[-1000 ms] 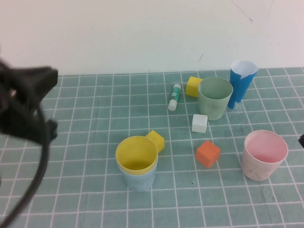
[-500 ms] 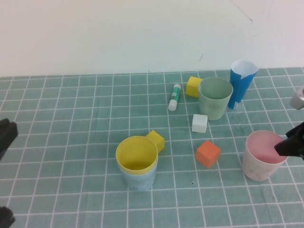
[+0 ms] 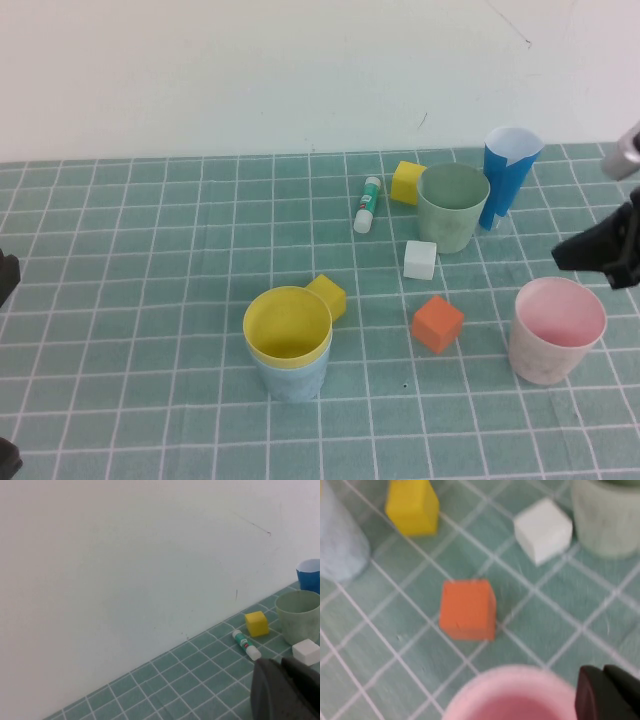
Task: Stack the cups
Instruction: Pick up the pink cup
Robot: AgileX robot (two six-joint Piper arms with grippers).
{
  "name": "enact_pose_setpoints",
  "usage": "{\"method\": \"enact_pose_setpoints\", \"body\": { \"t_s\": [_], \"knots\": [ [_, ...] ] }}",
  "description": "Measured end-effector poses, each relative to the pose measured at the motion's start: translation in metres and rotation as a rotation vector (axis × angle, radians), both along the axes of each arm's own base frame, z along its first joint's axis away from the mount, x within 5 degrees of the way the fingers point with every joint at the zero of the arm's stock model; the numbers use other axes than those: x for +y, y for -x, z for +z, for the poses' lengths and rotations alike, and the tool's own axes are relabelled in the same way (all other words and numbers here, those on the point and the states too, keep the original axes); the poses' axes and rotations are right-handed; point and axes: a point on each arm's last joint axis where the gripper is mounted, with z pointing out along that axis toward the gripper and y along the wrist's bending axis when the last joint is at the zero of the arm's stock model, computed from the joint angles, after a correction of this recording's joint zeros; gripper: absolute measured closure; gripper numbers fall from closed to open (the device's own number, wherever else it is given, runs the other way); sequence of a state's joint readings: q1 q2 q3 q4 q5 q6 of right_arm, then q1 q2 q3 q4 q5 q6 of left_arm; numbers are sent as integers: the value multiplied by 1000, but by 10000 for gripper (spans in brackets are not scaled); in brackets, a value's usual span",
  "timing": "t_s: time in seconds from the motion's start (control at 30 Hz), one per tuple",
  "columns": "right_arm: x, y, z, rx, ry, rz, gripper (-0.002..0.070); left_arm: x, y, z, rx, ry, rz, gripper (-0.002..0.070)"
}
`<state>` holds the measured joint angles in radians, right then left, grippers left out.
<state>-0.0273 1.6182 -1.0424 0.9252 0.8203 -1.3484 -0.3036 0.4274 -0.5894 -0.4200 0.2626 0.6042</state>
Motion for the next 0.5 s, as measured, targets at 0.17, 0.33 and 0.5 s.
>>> {"method": "enact_pose_setpoints", "body": {
  "t_s": [0.17,0.33,0.5],
  "knots": [
    [8,-11,34,-70,-27,73,676,0,0,0,-3,-10,3,673],
    [19,-13,56,-119,153,222,676,0,0,-1,1,-29,3,673],
    [17,-11,41,-24,311,284,524,0,0,-2,8,-35,0,673]
  ]
}}
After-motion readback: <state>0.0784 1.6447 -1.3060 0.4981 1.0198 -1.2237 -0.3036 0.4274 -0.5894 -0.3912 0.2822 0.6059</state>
